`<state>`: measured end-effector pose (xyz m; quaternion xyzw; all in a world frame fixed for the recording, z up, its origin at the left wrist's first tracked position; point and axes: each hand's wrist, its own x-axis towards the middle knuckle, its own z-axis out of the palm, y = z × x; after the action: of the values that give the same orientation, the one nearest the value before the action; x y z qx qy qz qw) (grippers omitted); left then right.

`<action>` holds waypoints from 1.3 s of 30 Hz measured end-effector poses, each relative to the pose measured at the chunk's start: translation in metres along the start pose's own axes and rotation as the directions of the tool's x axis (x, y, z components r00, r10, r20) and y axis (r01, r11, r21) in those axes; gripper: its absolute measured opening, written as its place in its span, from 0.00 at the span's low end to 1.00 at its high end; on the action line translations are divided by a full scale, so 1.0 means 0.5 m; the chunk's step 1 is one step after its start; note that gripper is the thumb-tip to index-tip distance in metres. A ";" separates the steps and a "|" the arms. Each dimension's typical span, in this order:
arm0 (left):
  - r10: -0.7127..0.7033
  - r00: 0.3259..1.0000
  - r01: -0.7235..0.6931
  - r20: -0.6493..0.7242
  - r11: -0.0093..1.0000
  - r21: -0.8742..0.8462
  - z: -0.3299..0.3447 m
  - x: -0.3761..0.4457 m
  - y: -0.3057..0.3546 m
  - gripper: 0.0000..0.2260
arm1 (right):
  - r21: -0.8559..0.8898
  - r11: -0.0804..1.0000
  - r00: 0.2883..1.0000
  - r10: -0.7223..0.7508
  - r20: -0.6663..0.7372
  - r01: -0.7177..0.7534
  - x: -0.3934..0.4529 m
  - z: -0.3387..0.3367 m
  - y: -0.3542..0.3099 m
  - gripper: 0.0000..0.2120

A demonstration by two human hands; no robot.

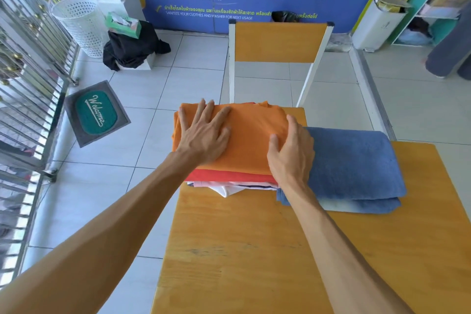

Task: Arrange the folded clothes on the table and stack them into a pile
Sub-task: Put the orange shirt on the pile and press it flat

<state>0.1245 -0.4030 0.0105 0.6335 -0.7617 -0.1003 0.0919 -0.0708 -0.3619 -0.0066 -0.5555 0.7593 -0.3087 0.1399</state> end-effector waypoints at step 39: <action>-0.040 0.987 0.088 0.158 0.946 -0.311 0.024 0.206 0.188 0.14 | 0.513 0.672 0.839 0.347 0.420 -0.535 -0.076 -0.061 0.051 0.12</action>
<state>0.0137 -0.4871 0.0257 0.6257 -0.7194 -0.2714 0.1318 -0.0940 -0.3120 -0.0043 -0.3155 0.7009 -0.4096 0.4914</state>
